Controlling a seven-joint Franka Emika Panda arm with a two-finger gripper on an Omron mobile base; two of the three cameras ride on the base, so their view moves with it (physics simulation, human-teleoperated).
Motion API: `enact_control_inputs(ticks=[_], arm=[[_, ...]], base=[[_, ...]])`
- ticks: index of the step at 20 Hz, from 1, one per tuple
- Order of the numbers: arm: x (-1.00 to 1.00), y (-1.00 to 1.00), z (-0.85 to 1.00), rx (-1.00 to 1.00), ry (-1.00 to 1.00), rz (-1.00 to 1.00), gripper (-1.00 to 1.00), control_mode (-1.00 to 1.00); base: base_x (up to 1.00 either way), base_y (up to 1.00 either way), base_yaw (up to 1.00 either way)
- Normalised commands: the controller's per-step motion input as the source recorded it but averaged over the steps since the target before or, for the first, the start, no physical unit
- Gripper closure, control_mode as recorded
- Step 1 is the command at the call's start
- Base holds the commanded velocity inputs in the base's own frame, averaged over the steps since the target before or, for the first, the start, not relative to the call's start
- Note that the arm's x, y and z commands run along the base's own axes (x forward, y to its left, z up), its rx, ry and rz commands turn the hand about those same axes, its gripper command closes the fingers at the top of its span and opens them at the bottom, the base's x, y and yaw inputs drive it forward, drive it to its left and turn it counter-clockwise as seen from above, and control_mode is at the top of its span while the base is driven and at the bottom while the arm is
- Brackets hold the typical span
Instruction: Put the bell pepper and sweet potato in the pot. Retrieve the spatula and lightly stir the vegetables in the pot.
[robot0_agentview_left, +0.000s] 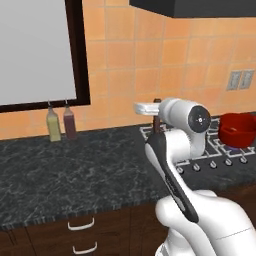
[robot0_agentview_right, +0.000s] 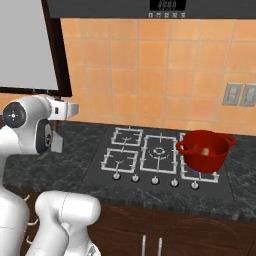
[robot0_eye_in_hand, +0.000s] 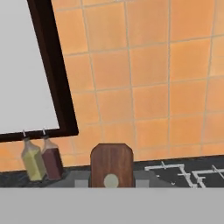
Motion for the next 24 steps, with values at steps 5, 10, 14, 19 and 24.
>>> enact_control_inputs(ticks=[5, 10, 14, 19, 24], arm=[[0.0, 0.0, 0.0, 0.0, 0.0, 0.0, 1.0, 1.0], [0.0, 0.0, 0.0, 0.0, 0.0, 0.0, 1.0, 1.0], [0.0, 0.0, 0.0, 0.0, 0.0, 0.0, 1.0, 1.0], [0.0, 0.0, 0.0, 0.0, 0.0, 0.0, 1.0, 1.0], [0.0, 0.0, 0.0, 0.0, 0.0, 0.0, 1.0, 1.0]], base=[[-0.17, -0.9, 0.0], [0.17, -1.0, 0.0], [0.32, -1.0, 0.0], [0.64, -0.88, 0.0], [0.96, -0.61, 0.01]])
